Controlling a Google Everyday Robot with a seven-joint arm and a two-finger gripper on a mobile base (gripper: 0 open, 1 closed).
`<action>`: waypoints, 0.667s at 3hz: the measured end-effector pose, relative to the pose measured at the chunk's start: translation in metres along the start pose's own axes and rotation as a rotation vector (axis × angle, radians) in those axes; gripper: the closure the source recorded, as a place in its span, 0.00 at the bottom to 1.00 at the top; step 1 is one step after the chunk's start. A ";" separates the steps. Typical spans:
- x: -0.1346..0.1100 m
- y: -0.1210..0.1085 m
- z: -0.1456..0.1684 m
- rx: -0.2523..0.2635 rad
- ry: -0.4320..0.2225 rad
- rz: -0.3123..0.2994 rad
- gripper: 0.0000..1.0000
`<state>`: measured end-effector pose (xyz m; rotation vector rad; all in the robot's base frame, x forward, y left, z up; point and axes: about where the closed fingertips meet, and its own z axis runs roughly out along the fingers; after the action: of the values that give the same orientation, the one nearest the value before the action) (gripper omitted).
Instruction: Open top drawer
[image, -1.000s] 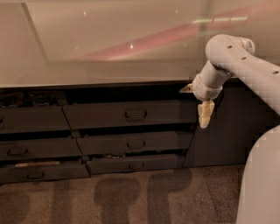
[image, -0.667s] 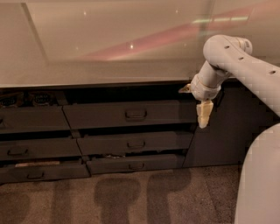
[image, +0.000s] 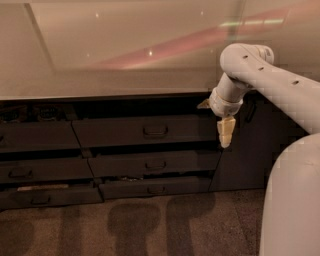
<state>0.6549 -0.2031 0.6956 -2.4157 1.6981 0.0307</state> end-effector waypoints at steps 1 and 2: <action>-0.004 0.020 0.010 0.018 -0.007 -0.018 0.00; -0.020 0.090 0.039 0.060 -0.041 -0.072 0.00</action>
Offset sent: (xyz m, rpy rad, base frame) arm -0.0969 -0.0088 -0.0516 0.0569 -0.0946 0.0778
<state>0.5673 -0.2078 0.6467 -2.4132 1.5711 0.0181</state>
